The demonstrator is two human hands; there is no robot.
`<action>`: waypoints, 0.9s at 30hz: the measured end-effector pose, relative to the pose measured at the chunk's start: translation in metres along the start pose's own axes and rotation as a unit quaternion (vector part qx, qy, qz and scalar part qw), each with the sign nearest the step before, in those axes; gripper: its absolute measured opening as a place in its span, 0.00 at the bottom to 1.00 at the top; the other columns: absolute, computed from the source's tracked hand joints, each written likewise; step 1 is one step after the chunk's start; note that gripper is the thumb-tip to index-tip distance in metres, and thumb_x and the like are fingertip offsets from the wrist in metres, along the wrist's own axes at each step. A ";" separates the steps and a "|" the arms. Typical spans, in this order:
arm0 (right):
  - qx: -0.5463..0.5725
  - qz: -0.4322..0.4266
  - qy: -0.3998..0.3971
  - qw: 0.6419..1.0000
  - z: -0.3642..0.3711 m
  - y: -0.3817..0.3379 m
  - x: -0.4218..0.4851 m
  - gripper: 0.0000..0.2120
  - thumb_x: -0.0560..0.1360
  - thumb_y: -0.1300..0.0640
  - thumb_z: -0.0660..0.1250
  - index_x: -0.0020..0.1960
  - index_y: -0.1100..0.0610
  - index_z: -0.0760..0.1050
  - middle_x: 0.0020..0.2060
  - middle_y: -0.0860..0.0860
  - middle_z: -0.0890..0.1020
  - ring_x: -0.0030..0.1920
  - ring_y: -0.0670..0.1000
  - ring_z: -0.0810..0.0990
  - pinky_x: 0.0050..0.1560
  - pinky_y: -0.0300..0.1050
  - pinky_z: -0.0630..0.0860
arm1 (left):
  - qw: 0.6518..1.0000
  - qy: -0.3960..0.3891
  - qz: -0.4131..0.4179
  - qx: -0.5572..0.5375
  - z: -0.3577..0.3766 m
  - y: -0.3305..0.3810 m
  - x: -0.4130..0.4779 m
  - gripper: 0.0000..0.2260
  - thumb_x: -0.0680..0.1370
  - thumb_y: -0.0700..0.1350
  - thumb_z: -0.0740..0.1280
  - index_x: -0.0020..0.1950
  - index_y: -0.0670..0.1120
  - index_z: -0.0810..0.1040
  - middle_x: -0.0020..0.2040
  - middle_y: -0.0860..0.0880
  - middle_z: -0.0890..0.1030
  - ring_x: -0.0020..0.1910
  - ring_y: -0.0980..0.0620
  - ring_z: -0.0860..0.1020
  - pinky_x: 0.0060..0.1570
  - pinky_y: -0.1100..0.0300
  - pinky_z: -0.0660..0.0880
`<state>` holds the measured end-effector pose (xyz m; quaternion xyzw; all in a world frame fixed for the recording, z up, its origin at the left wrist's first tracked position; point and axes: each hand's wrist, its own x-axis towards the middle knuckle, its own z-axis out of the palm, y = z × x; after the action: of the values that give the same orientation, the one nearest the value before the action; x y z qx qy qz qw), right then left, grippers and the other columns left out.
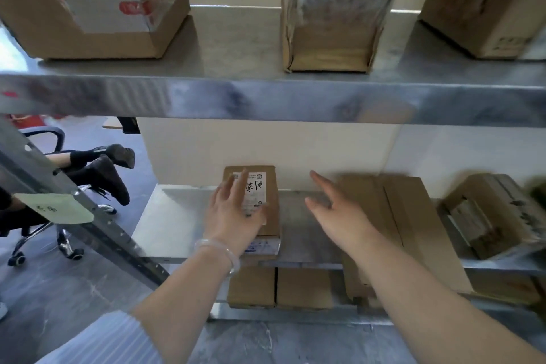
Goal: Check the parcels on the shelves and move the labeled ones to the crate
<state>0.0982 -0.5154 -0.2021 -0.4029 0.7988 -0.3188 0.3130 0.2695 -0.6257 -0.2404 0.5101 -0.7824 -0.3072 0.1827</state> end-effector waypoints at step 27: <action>0.145 0.140 0.076 0.977 -0.139 0.162 -0.040 0.16 0.78 0.49 0.64 0.65 0.42 0.70 0.51 0.43 0.80 0.49 0.46 0.79 0.46 0.41 0.75 | 0.972 -0.224 -0.046 -0.050 0.147 0.140 -0.056 0.42 0.73 0.64 0.69 0.80 0.58 0.50 0.80 0.51 0.50 0.76 0.47 0.61 0.73 0.56 0.62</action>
<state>-0.0597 -0.3689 -0.2325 -0.2121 0.8138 -0.4141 0.3484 0.1086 -0.4908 -0.2544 0.4538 -0.7630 -0.4602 0.0133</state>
